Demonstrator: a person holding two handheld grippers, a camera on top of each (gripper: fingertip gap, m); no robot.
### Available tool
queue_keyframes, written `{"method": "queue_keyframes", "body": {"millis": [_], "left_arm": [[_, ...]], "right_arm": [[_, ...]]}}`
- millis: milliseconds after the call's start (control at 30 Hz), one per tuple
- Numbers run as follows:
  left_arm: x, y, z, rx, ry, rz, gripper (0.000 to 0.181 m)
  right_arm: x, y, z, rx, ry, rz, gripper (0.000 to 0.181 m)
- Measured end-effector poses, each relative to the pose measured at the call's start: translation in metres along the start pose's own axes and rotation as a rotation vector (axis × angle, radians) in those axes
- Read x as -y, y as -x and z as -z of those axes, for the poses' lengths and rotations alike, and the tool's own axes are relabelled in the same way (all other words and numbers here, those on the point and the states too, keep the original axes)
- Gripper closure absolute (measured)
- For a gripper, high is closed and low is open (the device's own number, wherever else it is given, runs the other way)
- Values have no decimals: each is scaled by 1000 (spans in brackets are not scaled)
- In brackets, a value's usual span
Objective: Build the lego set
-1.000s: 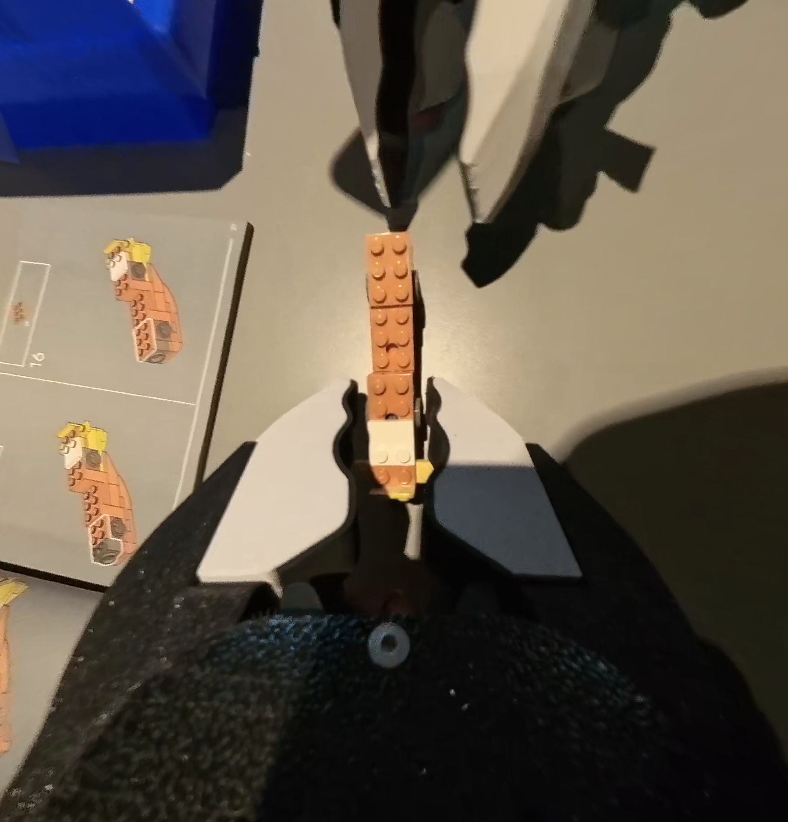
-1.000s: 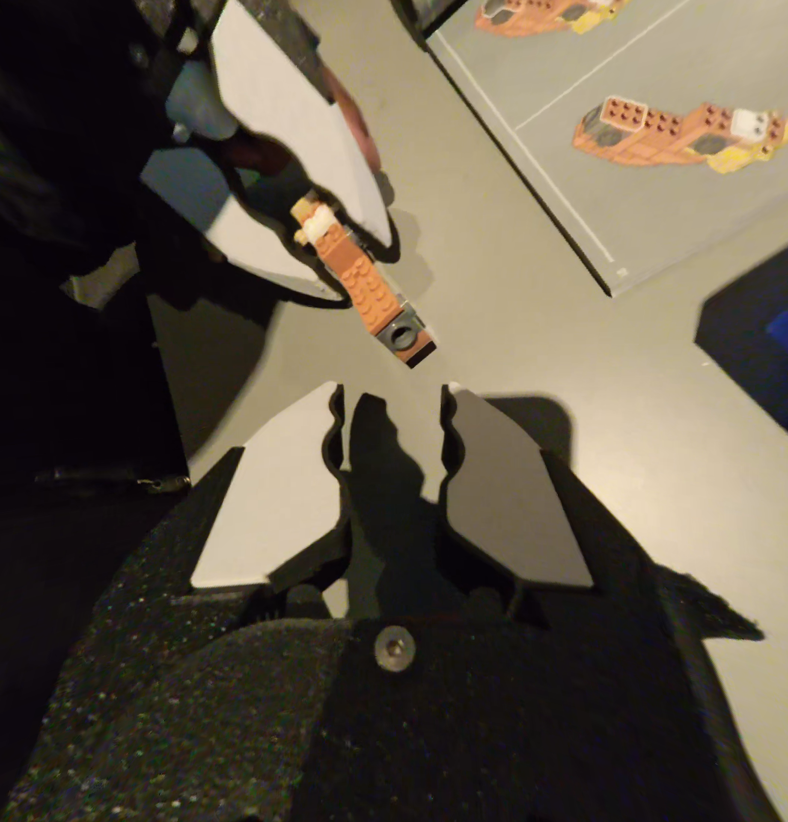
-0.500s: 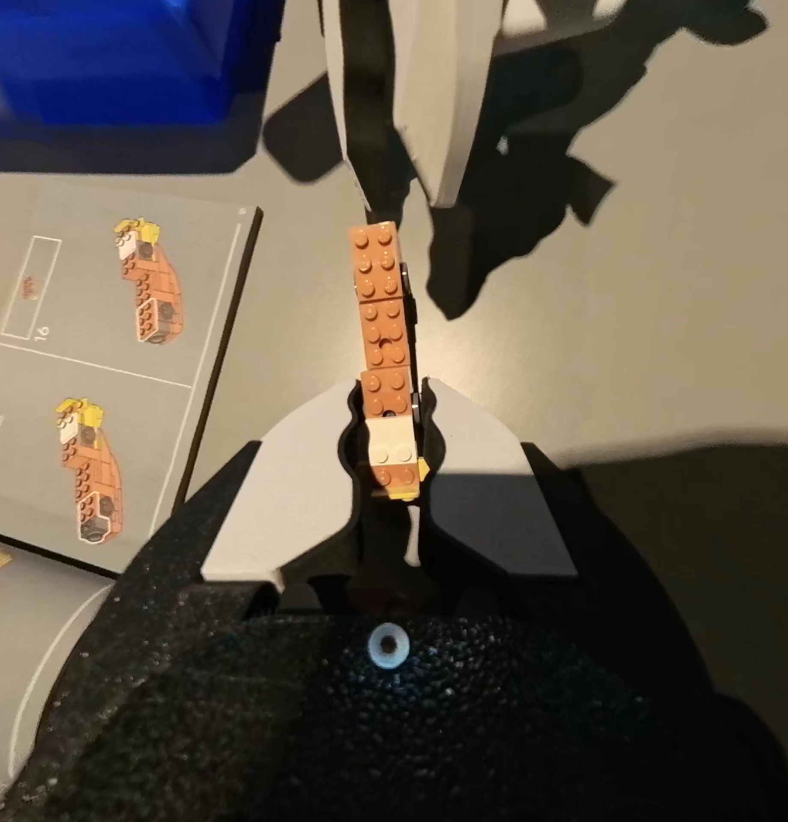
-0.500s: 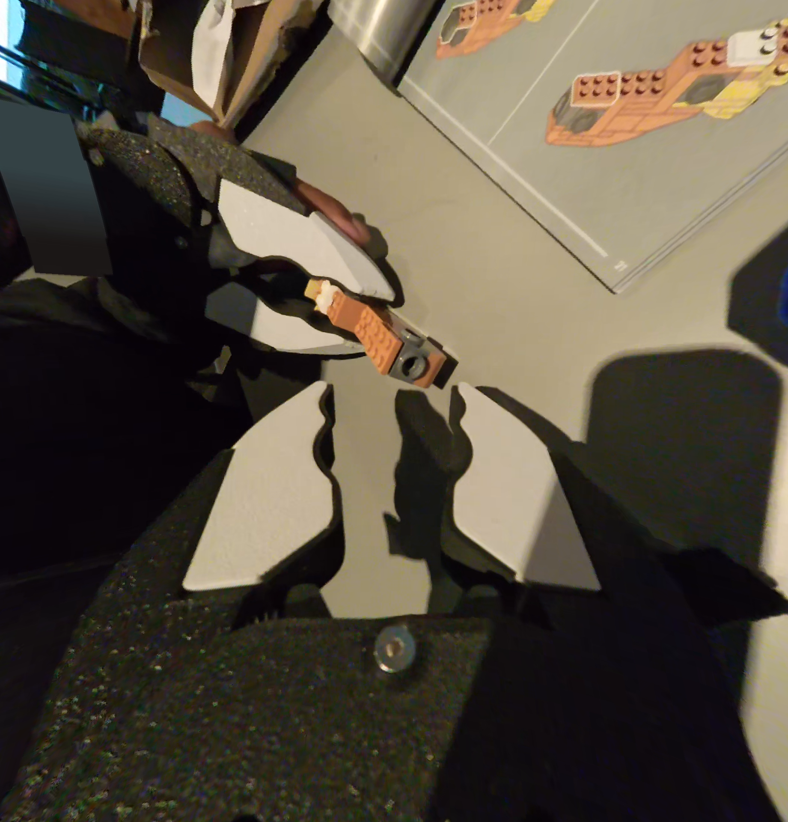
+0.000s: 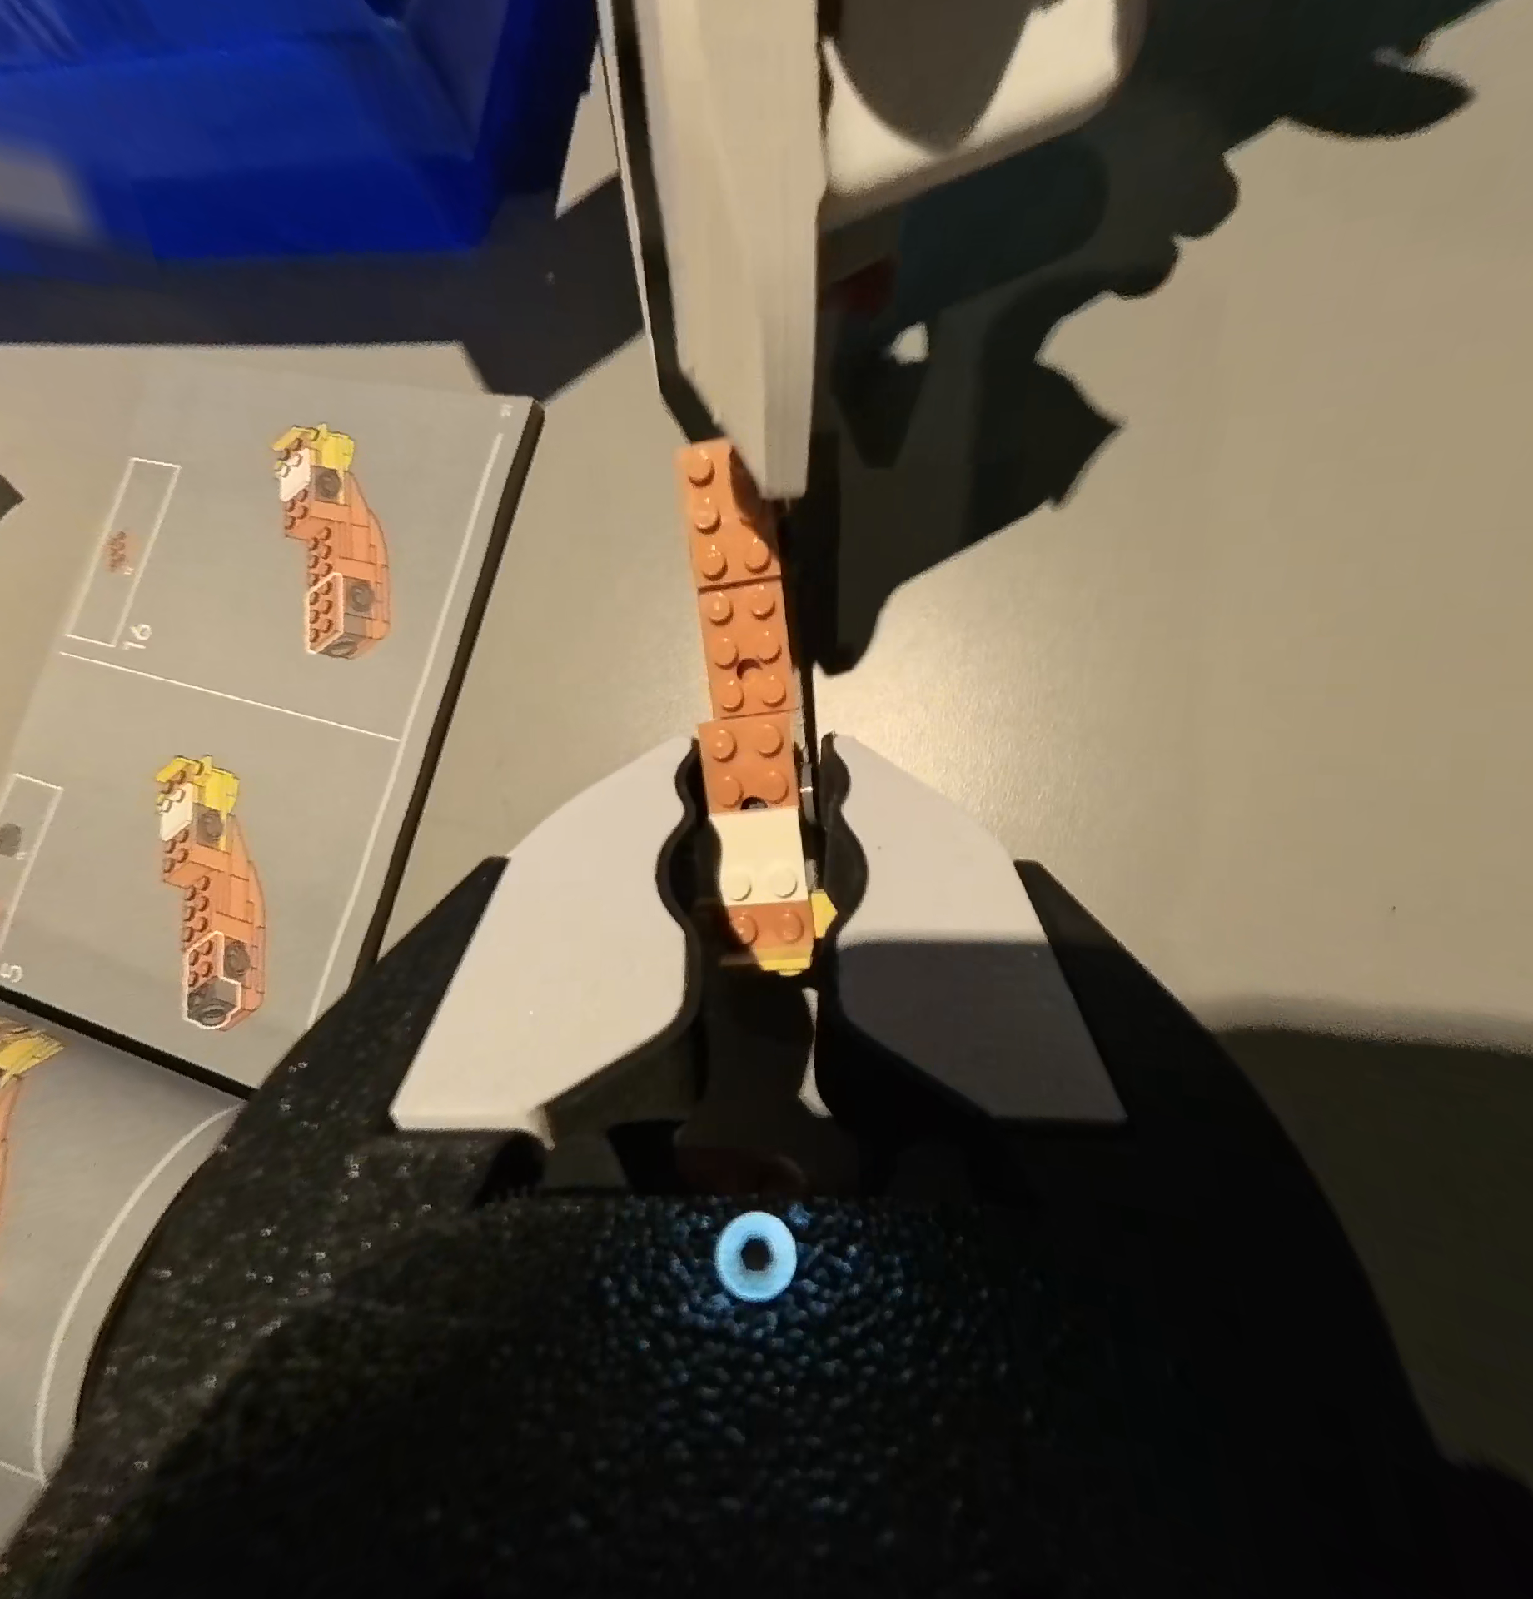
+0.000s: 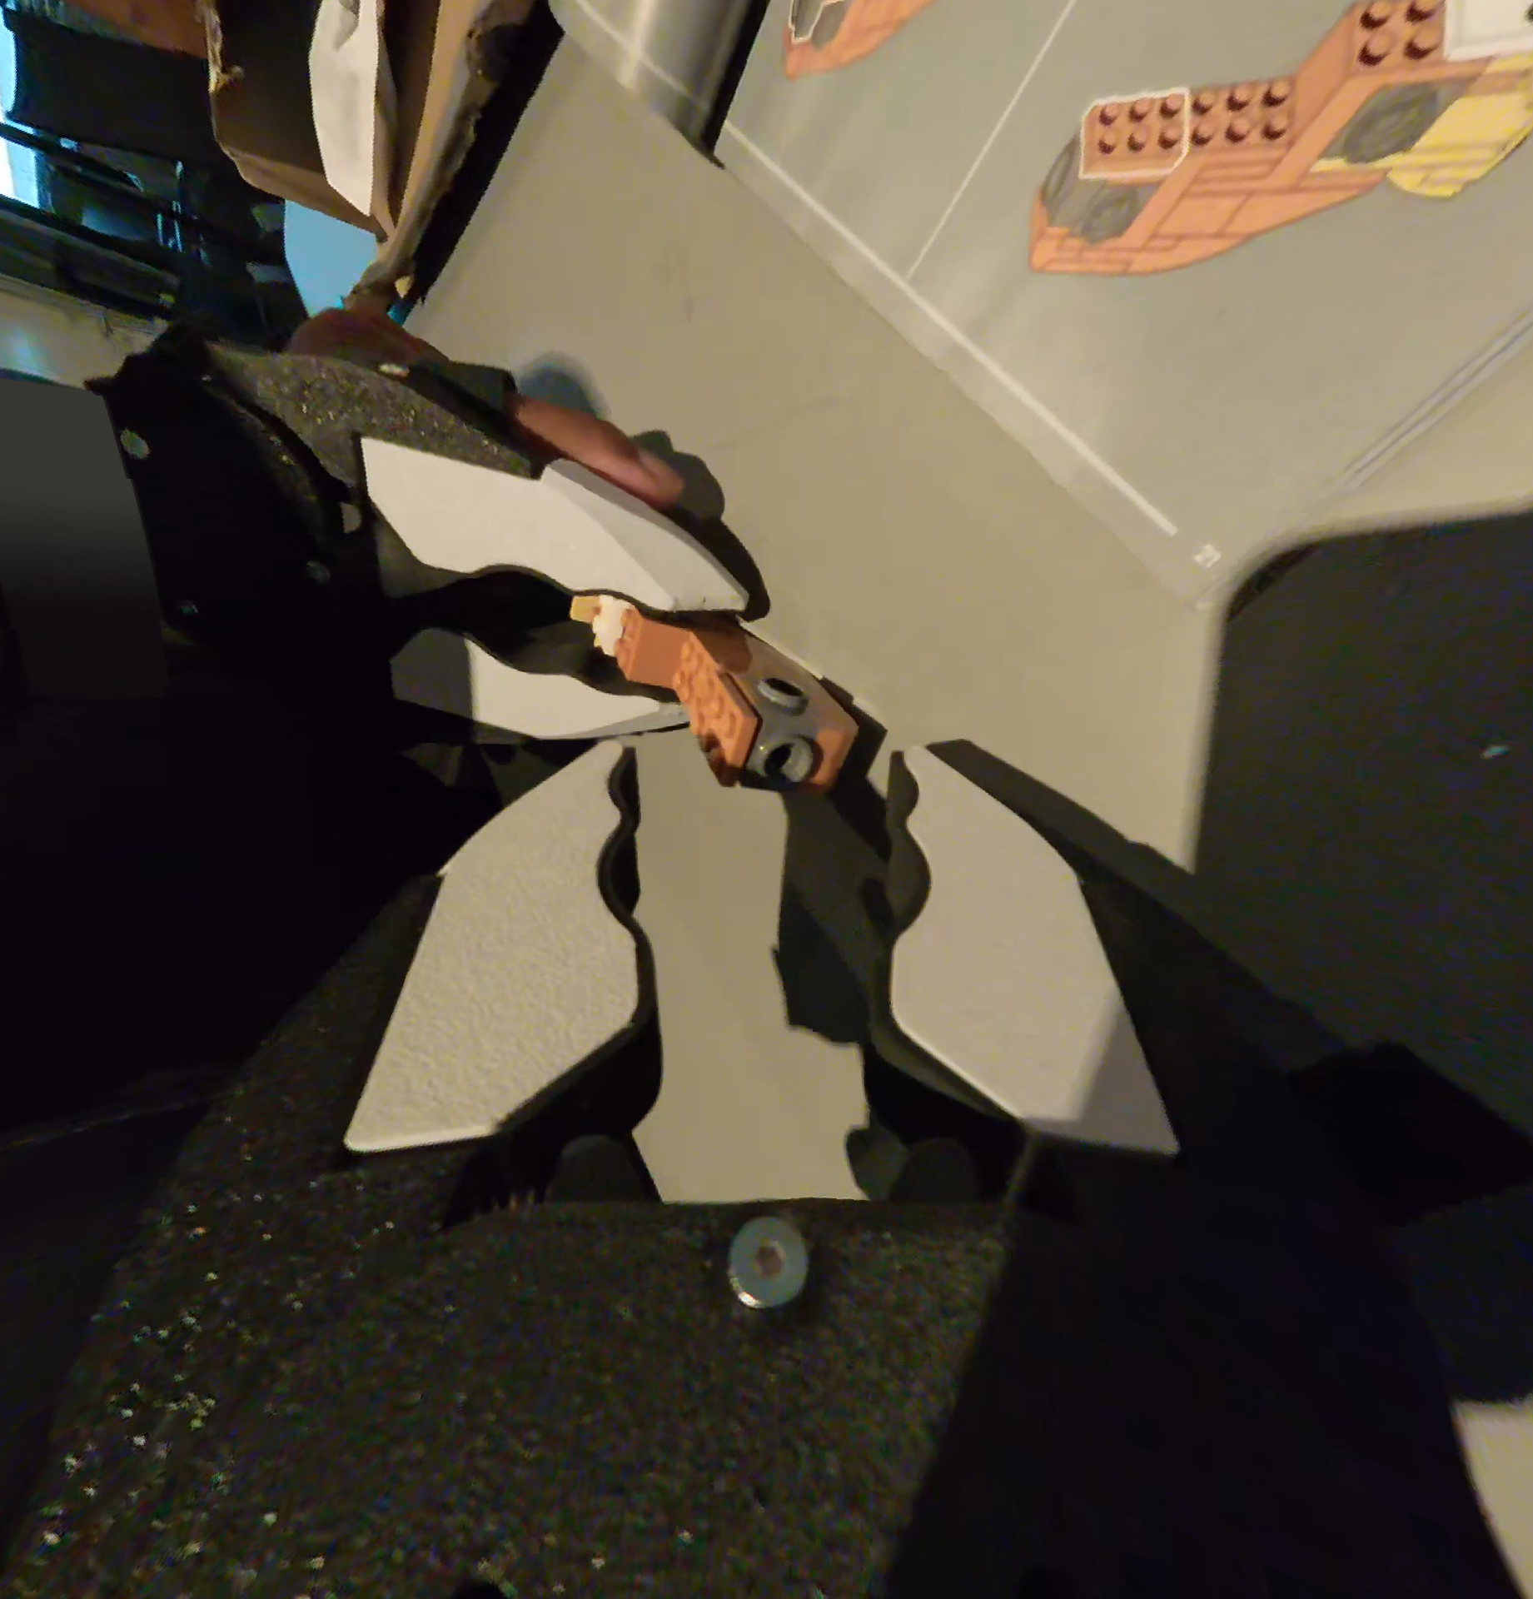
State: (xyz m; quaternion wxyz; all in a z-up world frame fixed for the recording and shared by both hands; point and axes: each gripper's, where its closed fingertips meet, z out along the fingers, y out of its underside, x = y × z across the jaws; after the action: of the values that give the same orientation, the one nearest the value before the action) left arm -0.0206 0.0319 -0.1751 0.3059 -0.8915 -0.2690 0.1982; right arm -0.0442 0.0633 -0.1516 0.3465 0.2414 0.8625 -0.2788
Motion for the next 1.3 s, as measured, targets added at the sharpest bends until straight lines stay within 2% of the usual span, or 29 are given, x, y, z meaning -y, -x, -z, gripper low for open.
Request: {"method": "queue_keyframes", "body": {"millis": [533,833,1067,1200,1300], "left_arm": [[-1,0,1,53,1,-48,156],[0,0,1,64,-9,-79,156],[0,-3,2,48,-28,-85,156],[1,-5,6,-4,-73,-48,136],[6,-9,21,-109,-166,38,124]], "right_arm": [[-1,-1,-8,28,27,-71,147],[1,-3,-8,52,-7,-92,148],[1,-2,-7,17,-2,-21,148],[5,-3,-6,-2,-30,21,148],[10,0,-2,-29,-60,143,148]]}}
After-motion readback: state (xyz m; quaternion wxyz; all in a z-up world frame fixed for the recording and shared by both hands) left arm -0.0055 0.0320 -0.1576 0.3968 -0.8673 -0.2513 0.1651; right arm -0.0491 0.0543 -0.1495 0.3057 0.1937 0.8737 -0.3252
